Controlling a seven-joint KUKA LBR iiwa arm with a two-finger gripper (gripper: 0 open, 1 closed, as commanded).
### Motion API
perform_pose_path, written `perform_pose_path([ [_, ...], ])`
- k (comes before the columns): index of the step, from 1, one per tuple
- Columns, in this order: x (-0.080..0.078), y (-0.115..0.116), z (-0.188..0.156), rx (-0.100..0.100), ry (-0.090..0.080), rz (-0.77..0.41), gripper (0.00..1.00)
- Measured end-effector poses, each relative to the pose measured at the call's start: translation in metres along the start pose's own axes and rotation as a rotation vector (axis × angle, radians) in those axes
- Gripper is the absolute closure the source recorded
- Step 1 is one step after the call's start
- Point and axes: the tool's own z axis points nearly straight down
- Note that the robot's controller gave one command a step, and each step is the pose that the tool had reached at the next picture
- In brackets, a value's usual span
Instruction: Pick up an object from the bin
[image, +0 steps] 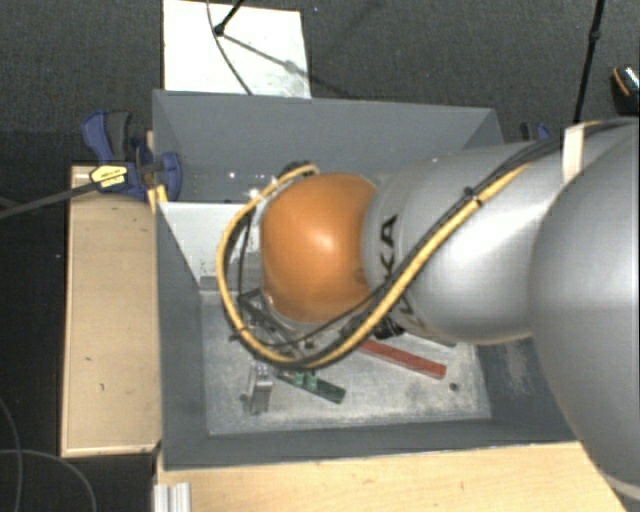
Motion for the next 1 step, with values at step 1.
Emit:
perform_pose_path([
  [1, -0.0391, -0.0441, 0.1238, 0.003, 0.005, -0.224, 0.00],
])
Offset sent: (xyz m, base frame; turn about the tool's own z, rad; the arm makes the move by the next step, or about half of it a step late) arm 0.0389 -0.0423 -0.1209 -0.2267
